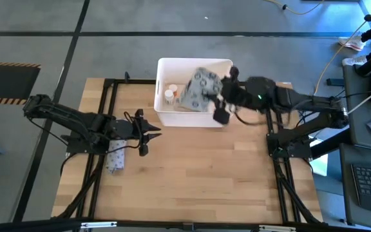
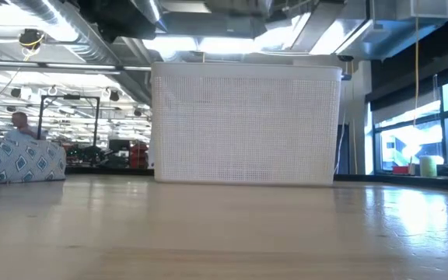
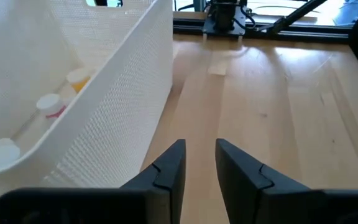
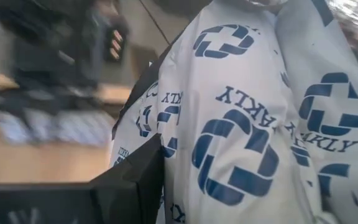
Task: Pick & place medical supplies in basket/bin
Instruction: Put the white mailer bag into the white bin, then return to Home Position
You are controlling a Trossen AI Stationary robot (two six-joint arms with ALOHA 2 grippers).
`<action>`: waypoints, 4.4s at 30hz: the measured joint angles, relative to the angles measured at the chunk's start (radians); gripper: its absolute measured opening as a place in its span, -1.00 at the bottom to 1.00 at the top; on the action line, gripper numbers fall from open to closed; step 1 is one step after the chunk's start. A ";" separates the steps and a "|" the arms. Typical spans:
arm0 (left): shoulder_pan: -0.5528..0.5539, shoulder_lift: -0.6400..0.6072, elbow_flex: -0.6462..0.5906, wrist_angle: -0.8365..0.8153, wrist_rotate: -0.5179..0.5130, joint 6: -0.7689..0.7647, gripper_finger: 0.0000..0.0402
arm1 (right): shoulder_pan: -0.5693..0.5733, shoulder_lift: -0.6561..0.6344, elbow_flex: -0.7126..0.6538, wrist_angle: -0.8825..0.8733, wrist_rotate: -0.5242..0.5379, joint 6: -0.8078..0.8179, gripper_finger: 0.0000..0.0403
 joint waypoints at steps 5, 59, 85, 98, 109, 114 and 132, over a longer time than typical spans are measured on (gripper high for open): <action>0.000 0.000 0.000 -0.003 0.000 0.000 -0.59 | -0.150 0.081 0.091 -0.169 0.000 -0.041 -0.08; 0.000 0.000 0.000 -0.099 0.004 -0.008 -0.59 | -0.494 0.623 0.100 -0.215 0.068 -0.671 0.10; 0.000 0.000 0.000 -0.099 0.005 -0.008 -0.59 | -0.498 0.622 0.100 -0.120 0.163 -0.675 0.57; 0.000 0.000 0.000 -0.099 0.004 -0.008 -0.59 | -0.497 0.622 0.100 -0.114 0.084 -0.671 0.57; 0.000 0.000 0.000 -0.099 0.001 -0.008 -0.59 | -0.490 0.616 0.100 0.010 0.176 -0.662 0.57; 0.000 -0.001 -0.001 -0.099 -0.031 -0.008 -0.59 | -0.460 0.561 0.100 0.053 0.181 -0.589 0.57; 0.000 -0.024 -0.001 -0.046 -0.064 0.000 -0.59 | -0.320 -0.112 0.020 -0.576 -0.494 0.255 0.57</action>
